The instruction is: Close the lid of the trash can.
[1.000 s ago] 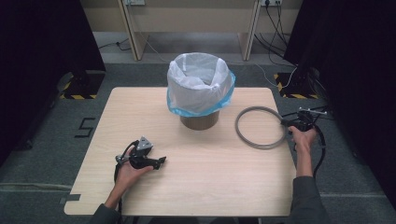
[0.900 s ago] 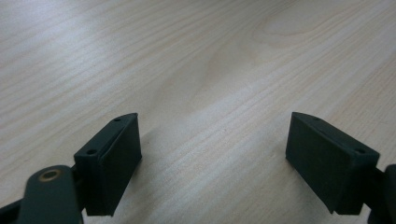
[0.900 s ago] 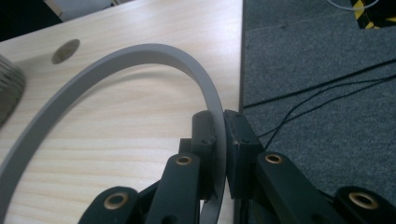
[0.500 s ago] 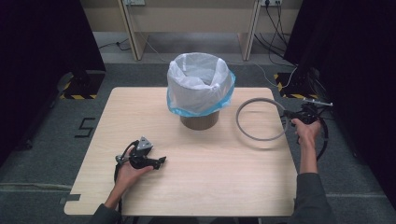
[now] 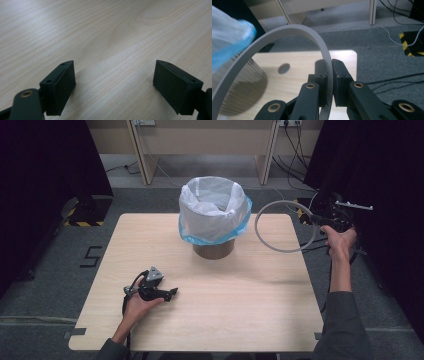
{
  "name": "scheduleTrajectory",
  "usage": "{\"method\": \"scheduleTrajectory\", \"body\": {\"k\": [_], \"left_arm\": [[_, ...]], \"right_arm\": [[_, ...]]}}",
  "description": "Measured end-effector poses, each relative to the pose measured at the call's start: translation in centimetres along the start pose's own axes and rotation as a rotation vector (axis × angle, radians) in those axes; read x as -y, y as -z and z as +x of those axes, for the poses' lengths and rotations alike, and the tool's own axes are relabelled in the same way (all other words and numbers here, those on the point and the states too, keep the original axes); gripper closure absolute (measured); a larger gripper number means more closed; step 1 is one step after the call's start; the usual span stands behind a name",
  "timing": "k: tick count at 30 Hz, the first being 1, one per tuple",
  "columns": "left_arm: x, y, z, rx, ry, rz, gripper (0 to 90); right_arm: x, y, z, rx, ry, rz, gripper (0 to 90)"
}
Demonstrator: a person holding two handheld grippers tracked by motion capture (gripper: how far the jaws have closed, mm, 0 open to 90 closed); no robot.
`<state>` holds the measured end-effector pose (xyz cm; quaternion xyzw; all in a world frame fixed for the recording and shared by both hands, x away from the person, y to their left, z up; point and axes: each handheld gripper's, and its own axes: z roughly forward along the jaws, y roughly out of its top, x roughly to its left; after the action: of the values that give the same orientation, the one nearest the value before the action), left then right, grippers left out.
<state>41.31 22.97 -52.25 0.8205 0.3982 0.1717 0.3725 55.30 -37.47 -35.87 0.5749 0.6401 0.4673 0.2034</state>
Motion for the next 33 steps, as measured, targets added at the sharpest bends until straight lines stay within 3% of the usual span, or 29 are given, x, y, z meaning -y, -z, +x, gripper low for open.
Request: {"method": "scheduleTrajectory", "body": {"k": [17,25,33], "left_arm": [[0.0,0.0,0.0,0.0,0.001,0.0,17.2],[0.0,0.0,0.0,0.0,0.0,0.0,17.2],[0.0,0.0,0.0,0.0,-0.003,0.002,17.2]], "right_arm": [[-7.1,1.9,4.3,-0.051,0.035,-0.077,83.7],[-9.3,0.9,7.3,-0.098,0.051,-0.088,83.7],[-11.3,-1.0,11.7,-0.158,0.09,-0.078,83.7]]}}
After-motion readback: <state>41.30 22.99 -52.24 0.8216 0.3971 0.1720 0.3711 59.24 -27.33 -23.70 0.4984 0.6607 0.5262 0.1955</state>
